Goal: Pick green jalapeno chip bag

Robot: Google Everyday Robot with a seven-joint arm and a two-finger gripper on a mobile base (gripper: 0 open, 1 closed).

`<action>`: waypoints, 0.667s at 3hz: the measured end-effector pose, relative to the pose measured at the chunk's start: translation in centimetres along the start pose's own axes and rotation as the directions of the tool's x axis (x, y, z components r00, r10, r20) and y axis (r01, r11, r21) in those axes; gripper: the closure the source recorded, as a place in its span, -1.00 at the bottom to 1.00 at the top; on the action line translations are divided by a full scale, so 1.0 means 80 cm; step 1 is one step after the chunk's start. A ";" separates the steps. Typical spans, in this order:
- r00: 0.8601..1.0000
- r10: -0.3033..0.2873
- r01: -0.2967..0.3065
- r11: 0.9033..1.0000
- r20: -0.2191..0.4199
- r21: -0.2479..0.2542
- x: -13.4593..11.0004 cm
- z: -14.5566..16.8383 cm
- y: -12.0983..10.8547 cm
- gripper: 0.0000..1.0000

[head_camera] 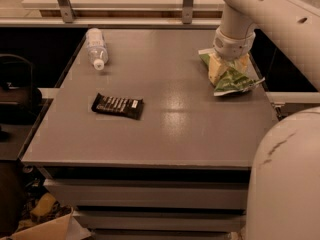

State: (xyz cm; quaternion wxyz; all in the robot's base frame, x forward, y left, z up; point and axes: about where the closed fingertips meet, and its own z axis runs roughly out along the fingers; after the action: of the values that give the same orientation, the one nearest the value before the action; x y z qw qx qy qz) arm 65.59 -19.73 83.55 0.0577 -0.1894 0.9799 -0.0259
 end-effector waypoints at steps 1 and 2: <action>1.000 -0.012 0.012 1.000 0.015 0.014 -0.003 -0.015 -0.008 0.72; 0.999 -0.018 0.016 0.999 0.045 0.037 -0.005 -0.041 -0.021 1.00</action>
Offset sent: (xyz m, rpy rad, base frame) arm 0.0009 -0.0267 0.0657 -0.0383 -0.0788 0.0182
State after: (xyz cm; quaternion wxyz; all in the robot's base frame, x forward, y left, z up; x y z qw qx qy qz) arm 66.13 -21.03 86.92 0.0831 -0.1972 0.9760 -0.0401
